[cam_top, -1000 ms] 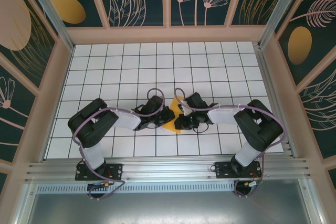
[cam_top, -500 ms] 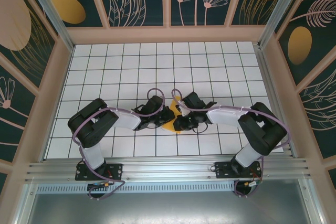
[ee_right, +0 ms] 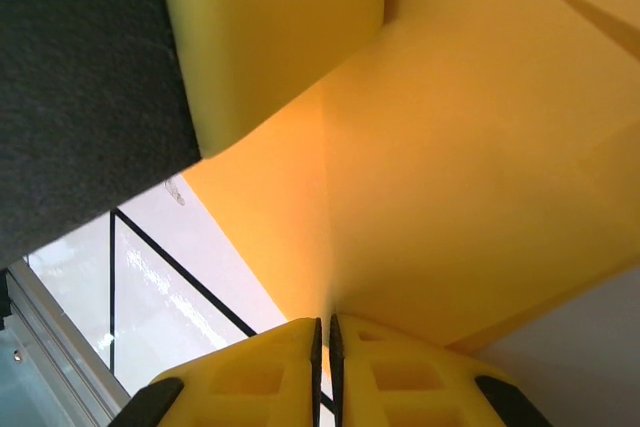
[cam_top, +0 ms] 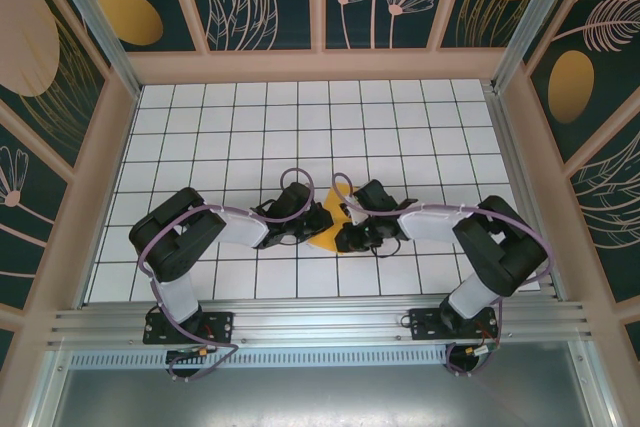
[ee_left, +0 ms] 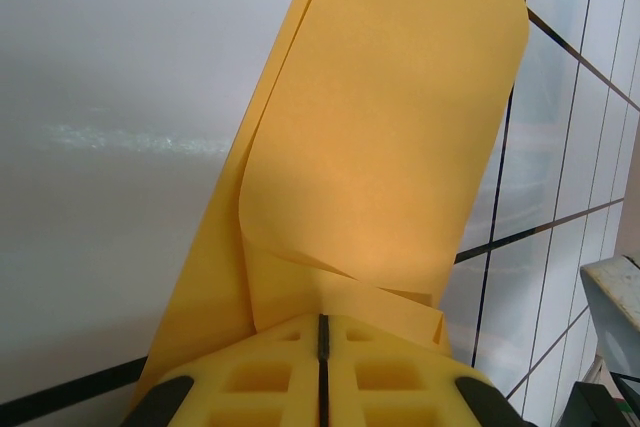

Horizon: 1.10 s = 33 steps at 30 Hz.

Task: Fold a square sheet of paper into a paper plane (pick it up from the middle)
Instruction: Fold the triangle a second time at the center of the table.

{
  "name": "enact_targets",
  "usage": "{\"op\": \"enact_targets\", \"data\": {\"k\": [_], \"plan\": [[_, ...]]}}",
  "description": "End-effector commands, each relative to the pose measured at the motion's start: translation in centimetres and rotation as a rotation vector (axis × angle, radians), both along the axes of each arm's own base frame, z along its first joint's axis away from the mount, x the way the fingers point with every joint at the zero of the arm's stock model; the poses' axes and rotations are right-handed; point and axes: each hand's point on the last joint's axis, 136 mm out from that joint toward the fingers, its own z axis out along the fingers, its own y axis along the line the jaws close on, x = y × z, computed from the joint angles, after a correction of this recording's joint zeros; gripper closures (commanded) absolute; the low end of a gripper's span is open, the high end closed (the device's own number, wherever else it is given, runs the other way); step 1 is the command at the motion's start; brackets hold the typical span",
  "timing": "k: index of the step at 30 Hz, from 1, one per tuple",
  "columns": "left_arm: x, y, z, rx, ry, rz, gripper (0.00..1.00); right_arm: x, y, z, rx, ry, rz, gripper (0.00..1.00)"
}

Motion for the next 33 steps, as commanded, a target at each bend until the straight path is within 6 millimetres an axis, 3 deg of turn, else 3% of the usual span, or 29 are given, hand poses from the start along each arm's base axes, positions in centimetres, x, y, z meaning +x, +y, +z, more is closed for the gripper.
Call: {"op": "enact_targets", "data": {"k": [1, 7, 13, 18, 22, 29, 33], "plan": [[-1.9, 3.0, -4.1, 0.163, 0.086, 0.008, 0.91, -1.9, -1.2, -0.4, -0.024, 0.071, 0.006, 0.84], [-1.9, 2.9, -4.1, 0.163, 0.086, 0.007, 0.91, -3.5, -3.0, -3.1, -0.106, 0.123, 0.004, 0.85], [-1.9, 2.9, -4.1, 0.166, 0.085, 0.007, 0.91, -3.3, -2.8, -1.9, -0.081, 0.105, -0.003, 0.85], [-1.9, 2.9, -4.1, 0.163, 0.084, 0.008, 0.91, -4.5, -3.9, -2.4, -0.098, 0.13, -0.013, 0.86], [-1.7, 2.7, -3.9, 0.158, 0.081, 0.006, 0.91, -3.8, -3.4, -0.9, -0.062, 0.094, -0.027, 0.86], [-1.6, 2.5, -3.6, 0.151, 0.077, 0.002, 0.91, -0.3, 0.1, 4.4, 0.09, -0.017, -0.046, 0.85], [-1.6, 2.5, -3.6, 0.15, 0.075, 0.002, 0.91, 0.8, 1.3, 4.8, 0.121, -0.034, -0.053, 0.85]]}}
